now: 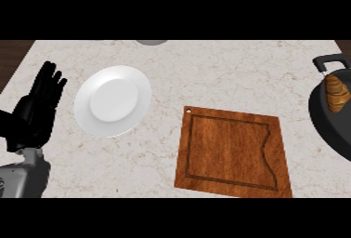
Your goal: Pick the croissant from the cutting board and place it in the pot
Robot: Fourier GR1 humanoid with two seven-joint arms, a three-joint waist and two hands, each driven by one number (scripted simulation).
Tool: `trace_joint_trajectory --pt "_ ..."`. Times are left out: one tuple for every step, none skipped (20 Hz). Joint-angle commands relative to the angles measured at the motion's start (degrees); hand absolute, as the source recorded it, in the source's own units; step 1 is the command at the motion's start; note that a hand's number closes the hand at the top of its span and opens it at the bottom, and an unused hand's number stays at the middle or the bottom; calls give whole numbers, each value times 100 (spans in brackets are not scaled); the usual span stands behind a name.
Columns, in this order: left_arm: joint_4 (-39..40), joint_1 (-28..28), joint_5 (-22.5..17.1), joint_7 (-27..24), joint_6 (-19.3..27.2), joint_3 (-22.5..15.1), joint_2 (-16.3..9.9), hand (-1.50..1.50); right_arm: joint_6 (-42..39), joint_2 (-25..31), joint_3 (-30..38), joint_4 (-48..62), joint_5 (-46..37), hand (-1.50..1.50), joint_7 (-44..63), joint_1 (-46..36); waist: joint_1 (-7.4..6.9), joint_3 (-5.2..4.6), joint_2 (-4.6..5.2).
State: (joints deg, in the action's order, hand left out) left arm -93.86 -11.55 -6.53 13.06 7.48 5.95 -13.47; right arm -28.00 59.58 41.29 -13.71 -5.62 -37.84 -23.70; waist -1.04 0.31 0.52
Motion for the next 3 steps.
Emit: trace_joint_trajectory --pt "21 -22 81 -62 32 -78 89 0 -491 40 36 149 55 -150 -568 222 11 5 2" --pt "350 -295 48 -30 49 49 29 0 -413 -96 -55 118 -8 -150 -496 88 8 7 20" --pt "213 -123 0 -96 5 89 24 0 -669 203 54 190 86 -150 -602 429 50 1 -4"
